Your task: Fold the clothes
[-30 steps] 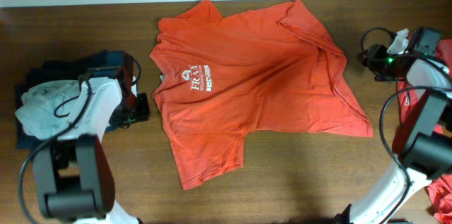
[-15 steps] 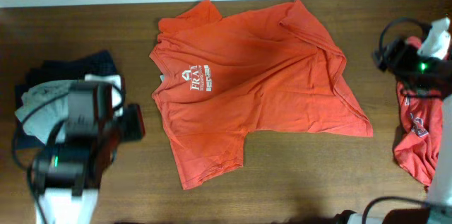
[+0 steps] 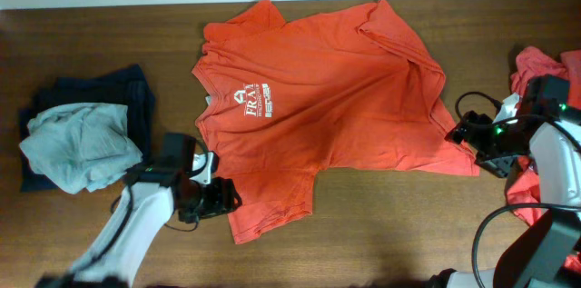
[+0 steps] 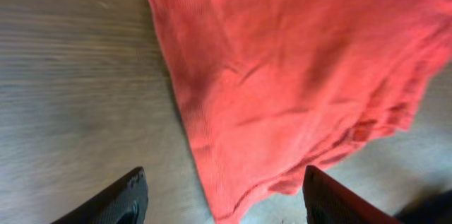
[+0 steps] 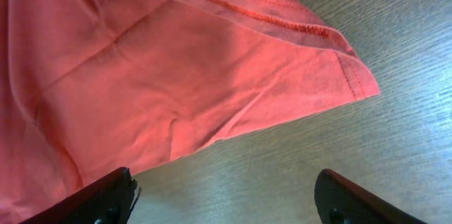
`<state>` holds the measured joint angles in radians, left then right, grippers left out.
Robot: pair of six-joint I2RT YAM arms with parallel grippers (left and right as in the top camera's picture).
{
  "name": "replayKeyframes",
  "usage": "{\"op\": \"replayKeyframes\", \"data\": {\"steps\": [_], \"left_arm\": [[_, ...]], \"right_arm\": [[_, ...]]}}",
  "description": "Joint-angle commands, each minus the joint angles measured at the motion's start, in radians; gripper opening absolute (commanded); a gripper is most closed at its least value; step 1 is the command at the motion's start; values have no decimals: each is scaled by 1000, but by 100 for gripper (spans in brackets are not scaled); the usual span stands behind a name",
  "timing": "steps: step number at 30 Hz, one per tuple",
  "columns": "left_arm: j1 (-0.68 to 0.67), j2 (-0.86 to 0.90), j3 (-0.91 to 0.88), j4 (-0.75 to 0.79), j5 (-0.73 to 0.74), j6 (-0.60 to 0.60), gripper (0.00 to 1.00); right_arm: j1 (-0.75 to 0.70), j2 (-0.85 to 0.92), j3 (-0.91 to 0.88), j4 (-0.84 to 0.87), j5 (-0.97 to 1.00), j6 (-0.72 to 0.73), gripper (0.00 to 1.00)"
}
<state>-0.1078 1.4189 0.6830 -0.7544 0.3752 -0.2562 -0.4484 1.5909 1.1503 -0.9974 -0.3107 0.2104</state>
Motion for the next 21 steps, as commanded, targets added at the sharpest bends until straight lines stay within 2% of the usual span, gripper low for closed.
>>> {"op": "replayKeyframes", "data": {"steps": [1,4,6,7,8,10,11,15,21], "left_arm": [[-10,129,2,45,53,-55,71],[-10,199,2,64,58,-69,70],[-10,235,2,76,58,-70,60],[-10,251,2,89,56,-70,46],[-10,264,2,104,55,-70,25],[-10,266,2,111,54,-70,4],[-7,264,3,107,54,-70,1],[34,234,11,63,-13,-122,0],[293,-6,11,-60,-182,-114,1]], "right_arm": [[4,-7,-24,8,8,8,86],[4,-7,-24,8,5,8,86],[4,-7,-24,11,0,9,86],[4,-7,-24,11,1,9,86],[4,-7,-24,11,0,10,86],[4,-7,-24,11,1,12,86],[4,-7,-24,11,1,12,86],[4,-7,-24,11,1,12,86],[19,-7,-25,12,2,11,86]]}}
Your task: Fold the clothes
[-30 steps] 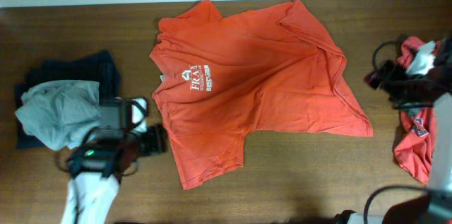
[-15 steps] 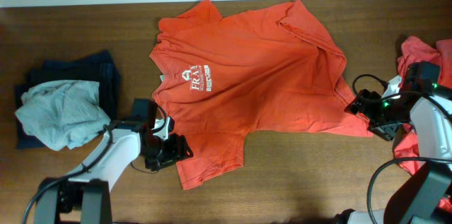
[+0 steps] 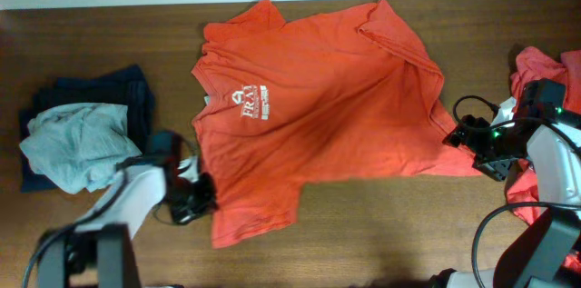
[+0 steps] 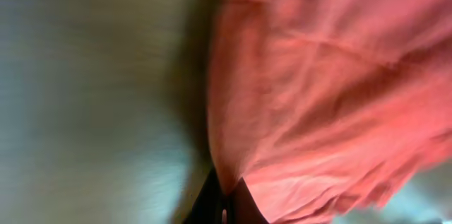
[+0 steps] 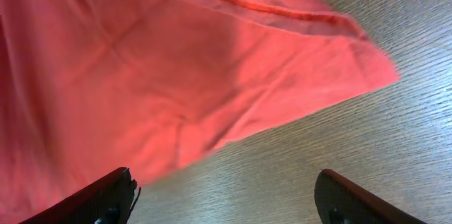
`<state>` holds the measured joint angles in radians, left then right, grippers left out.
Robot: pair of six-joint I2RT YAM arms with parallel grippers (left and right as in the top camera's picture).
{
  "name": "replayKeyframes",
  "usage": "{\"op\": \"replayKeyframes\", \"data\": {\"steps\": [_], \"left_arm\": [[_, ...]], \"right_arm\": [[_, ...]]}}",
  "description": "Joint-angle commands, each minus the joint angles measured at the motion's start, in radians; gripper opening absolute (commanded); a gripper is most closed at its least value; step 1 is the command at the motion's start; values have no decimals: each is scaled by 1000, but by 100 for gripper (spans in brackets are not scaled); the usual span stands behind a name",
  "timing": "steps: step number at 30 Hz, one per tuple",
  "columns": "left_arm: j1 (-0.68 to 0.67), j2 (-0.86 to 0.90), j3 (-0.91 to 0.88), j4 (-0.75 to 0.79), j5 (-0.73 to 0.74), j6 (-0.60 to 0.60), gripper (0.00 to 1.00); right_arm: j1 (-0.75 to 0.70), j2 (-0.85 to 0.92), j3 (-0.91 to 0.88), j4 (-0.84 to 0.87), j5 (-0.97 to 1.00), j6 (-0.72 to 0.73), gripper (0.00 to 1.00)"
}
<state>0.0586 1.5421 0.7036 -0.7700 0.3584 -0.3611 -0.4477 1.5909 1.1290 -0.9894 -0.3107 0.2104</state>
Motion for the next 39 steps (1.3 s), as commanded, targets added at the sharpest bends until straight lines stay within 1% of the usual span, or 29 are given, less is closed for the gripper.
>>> {"op": "replayKeyframes", "data": {"steps": [1,2,5,7,10,11,13,14,15,18,20,25,27,30,32,33,35,36,39], "left_arm": [[159,-155,-9,-59,-181,-1,1],[238,-215,-9,-95,-200,36,1],[327,-281,-9,-135,-228,79,1],[353,-301,-9,-146,-232,100,0],[346,-301,-9,-155,-232,117,1],[344,-301,-9,-155,-232,117,1],[343,-301,-9,-155,-232,117,1],[343,-301,-9,-155,-232,117,1],[343,-301,-9,-155,-232,117,1],[343,-301,-9,-152,-232,117,1],[343,-301,-9,-152,-232,117,1],[343,-301,-9,-152,-232,116,1],[343,-301,-9,-152,-232,116,1],[343,-301,-9,-152,-232,116,1],[343,-301,-9,-152,-232,116,1],[343,-301,-9,-152,-232,116,1],[343,-301,-9,-151,-232,116,1],[343,-301,-9,-151,-232,116,1],[343,-301,-9,-150,-232,116,2]], "right_arm": [[28,-7,-3,6,1,11,86],[49,-7,-3,14,2,11,86],[95,-7,-3,43,6,11,86],[141,-7,-3,82,5,-11,86],[235,0,-3,147,11,-50,86],[276,10,-3,180,41,-50,86],[328,33,-4,240,160,-49,86],[361,58,-7,303,229,-50,86],[379,85,-7,356,241,-51,86],[404,156,-7,489,241,-98,83],[408,216,-7,570,243,-130,77],[408,283,-7,648,254,-155,76],[408,295,-7,668,252,-155,72],[408,298,-7,693,252,-154,57],[408,298,-7,703,252,-154,54],[408,298,-7,700,227,-155,55],[410,299,-7,690,198,-155,64],[414,301,-7,691,194,-156,67],[436,313,-7,698,188,-196,69]]}}
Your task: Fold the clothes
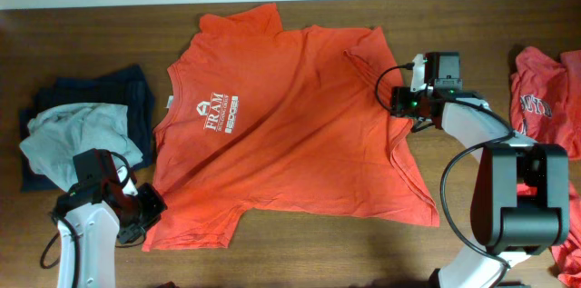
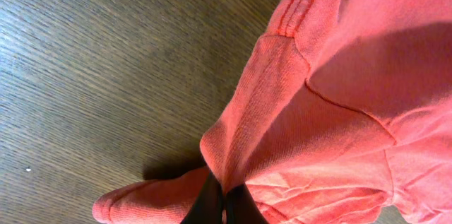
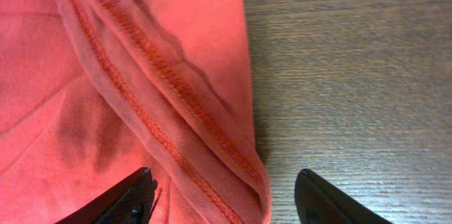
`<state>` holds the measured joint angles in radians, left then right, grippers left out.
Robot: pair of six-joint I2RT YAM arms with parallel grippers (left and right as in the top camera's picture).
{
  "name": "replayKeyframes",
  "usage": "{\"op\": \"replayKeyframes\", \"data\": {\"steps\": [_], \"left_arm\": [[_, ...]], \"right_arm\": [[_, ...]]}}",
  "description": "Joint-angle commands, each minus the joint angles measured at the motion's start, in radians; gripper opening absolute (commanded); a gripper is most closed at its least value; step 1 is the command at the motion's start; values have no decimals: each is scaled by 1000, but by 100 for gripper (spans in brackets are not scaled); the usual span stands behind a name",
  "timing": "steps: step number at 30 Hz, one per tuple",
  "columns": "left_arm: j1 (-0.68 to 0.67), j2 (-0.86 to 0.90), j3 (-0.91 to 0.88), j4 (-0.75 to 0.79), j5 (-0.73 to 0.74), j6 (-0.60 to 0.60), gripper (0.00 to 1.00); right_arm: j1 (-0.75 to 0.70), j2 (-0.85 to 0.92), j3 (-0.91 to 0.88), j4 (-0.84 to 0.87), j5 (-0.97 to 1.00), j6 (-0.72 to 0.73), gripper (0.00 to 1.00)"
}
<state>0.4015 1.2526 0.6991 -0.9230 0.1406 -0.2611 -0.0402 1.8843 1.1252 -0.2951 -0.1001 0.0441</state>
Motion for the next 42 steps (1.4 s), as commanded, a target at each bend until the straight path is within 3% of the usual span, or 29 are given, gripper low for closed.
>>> {"op": "replayKeyframes", "data": {"steps": [1,3,6,11,13,14,17,22,31,33,36,39,42], "left_arm": [[1,-11,-5,3,-14,16,1],[0,-11,-5,3,-14,16,2],[0,-11,-5,3,-14,16,2],[0,-11,-5,5,-14,16,2],[1,-11,-5,5,-14,16,2],[0,-11,-5,5,-14,16,2],[0,-11,-5,5,-14,16,2],[1,-11,-5,5,-14,16,2],[1,-11,-5,5,-14,16,2],[1,-11,-5,5,-14,16,2],[1,-11,-5,5,-14,16,2],[1,-11,-5,5,-14,16,2],[0,-11,-5,5,-14,16,2]], "right_arm": [[37,27,-3,7,-19,-30,69],[47,39,-3,16,-19,-30,68],[55,60,-3,34,-14,-30,58],[55,60,-3,54,88,-29,49],[55,60,-3,67,110,-29,41],[55,59,0,74,113,-29,29],[51,50,31,71,112,-18,11],[15,21,100,42,113,21,4],[-158,21,170,10,56,111,8],[-192,21,170,-1,28,111,20],[-217,21,170,-12,22,111,30],[-220,21,170,-14,-26,96,31],[-183,21,170,5,-245,15,52]]}}
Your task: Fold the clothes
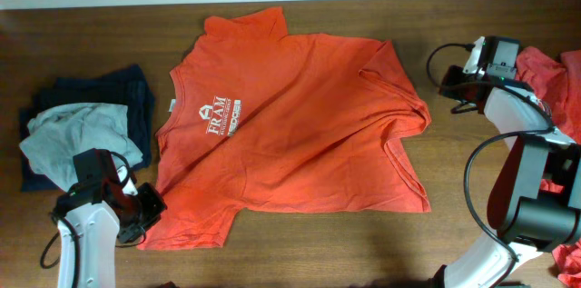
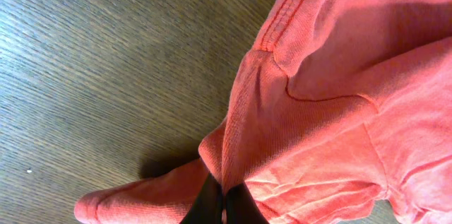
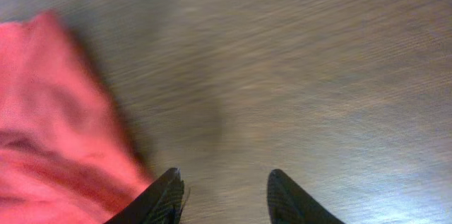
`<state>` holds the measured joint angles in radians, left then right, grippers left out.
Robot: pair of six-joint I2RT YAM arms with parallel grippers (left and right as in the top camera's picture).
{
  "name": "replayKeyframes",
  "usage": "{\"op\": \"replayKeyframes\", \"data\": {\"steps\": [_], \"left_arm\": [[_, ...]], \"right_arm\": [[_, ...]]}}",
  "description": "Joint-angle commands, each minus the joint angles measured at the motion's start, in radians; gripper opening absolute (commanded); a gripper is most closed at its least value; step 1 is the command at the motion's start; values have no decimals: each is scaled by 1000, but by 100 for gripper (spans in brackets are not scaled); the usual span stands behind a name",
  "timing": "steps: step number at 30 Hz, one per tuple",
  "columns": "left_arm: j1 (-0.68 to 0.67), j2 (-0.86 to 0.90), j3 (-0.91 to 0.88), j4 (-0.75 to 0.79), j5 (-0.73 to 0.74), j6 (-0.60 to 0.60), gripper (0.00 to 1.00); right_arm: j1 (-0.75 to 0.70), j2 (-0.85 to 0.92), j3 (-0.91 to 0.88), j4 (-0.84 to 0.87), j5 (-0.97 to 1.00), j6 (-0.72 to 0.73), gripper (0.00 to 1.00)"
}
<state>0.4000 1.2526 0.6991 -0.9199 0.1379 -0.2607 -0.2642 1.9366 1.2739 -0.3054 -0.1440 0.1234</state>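
Observation:
An orange T-shirt (image 1: 290, 124) with a white chest print lies spread on the wooden table (image 1: 318, 252), print side up. My left gripper (image 1: 145, 208) sits at the shirt's lower left corner, shut on a pinch of its hem (image 2: 240, 146). The right gripper (image 1: 458, 84) hovers over bare wood beyond the shirt's upper right sleeve, its fingers (image 3: 164, 197) open and empty. A blurred edge of red cloth (image 3: 49, 125) shows at the left of the right wrist view.
A dark navy garment with a pale grey one (image 1: 77, 143) on top lies piled at the left. More red clothing (image 1: 554, 79) lies bunched at the right edge. A pale wall runs along the table's far side.
My right gripper has left the shirt's right sleeve and now stands further right over bare wood, open. The sleeve has spread rightwards. My left gripper keeps its hold on the corner.
First both grippers were open, left at the shirt's lower left edge, right at its lower right corner. Then the left was shut on the hem. Later the shirt lay shifted left and flatter, the right gripper at its sleeve. Now the right is off the shirt.

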Motion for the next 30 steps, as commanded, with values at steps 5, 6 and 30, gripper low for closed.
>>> {"op": "replayKeyframes", "data": {"steps": [5,6,30], "left_arm": [[2,-11,-5,2,-11,16,2],[2,-11,-5,2,-11,16,2],[-149,-137,299,-68,51,180,97]], "right_arm": [[233,-13,21,57,3,-64,64],[271,1,21,81,52,-64,67],[364,220,21,356,135,-10,27]]}}
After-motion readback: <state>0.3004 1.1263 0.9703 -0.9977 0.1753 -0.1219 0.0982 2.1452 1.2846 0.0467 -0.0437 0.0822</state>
